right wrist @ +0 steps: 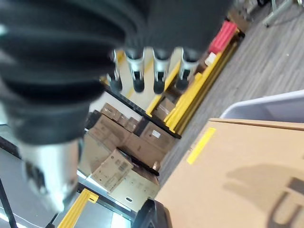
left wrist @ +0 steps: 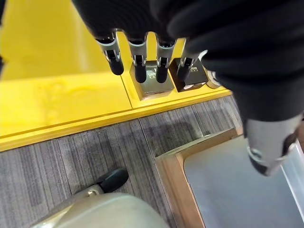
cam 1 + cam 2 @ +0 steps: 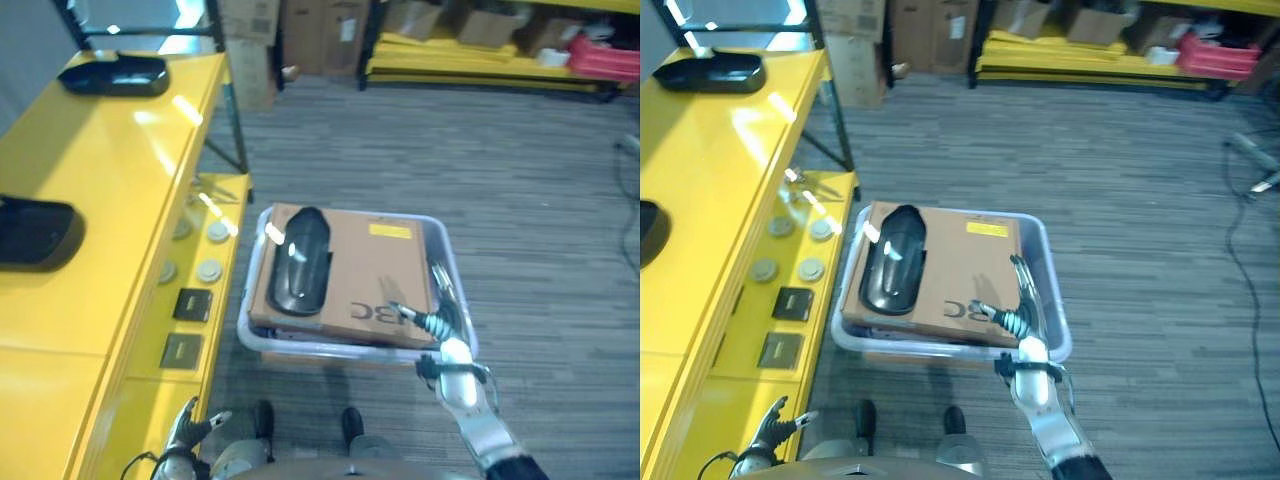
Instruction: Move parts from the plastic box to the shelf.
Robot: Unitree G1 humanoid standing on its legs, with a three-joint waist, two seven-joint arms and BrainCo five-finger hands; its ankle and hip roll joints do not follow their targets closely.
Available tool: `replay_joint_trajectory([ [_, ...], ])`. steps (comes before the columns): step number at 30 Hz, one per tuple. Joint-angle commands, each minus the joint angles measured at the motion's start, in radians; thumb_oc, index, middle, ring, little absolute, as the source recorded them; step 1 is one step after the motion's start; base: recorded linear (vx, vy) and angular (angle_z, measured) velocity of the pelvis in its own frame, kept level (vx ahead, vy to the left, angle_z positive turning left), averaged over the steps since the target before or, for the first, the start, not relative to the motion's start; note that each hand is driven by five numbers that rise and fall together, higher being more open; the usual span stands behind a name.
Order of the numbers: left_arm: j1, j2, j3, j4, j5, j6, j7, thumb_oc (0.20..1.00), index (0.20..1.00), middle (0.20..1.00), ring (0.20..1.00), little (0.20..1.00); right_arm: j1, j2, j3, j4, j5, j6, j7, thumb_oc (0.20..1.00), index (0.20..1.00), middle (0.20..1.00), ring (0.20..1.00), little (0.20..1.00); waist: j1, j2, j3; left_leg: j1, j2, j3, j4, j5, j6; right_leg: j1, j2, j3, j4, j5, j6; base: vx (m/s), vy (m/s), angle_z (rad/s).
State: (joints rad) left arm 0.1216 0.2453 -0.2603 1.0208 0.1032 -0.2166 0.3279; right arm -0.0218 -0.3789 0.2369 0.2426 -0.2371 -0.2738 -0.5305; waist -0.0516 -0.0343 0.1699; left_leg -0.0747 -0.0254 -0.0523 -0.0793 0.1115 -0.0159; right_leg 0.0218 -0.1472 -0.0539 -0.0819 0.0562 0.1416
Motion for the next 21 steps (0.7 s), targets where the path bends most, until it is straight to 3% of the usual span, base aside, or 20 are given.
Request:
replay_joint_trajectory([
  [1,-0.06,-0.001,-0.032,0.016,-0.01,-0.013,0.043,1.0,1.0,1.0,1.0,1.0,-0.156,-0.027,0.012,0.023,-0.061,0.02,-0.086,1.0,1.0,1.0,1.0,1.0,0.062,-0.001,0.054,-0.058,0.051,-0.038,0.018,-0.051,-0.025,-0.108,-0.055,-0.024,0.022,0.009,0.054,-0.19,-0.048,0.31],
  [8,-0.134,0.01,-0.13,-0.045,-0.04,-0.019,0.057,1.0,1.0,1.0,1.0,1.0,-0.458,-0.069,0.019,0.302,-0.06,0.107,-0.2,1.0,1.0,1.0,1.0,1.0,0.146,0.01,0.103,-0.175,0.038,-0.106,0.011,-0.004,-0.047,-0.166,-0.059,-0.081,0.005,0.038,0.048,-0.06,-0.026,0.44],
  [21,-0.189,0.01,-0.129,-0.051,-0.054,-0.011,0.098,1.0,1.0,1.0,1.0,1.0,-0.441,-0.06,-0.089,0.408,-0.023,0.16,-0.337,1.0,1.0,1.0,1.0,1.0,0.156,0.035,0.151,-0.255,0.017,-0.162,0.01,0.022,-0.049,-0.216,-0.073,-0.123,0.015,0.041,0.051,-0.02,0.014,0.17],
])
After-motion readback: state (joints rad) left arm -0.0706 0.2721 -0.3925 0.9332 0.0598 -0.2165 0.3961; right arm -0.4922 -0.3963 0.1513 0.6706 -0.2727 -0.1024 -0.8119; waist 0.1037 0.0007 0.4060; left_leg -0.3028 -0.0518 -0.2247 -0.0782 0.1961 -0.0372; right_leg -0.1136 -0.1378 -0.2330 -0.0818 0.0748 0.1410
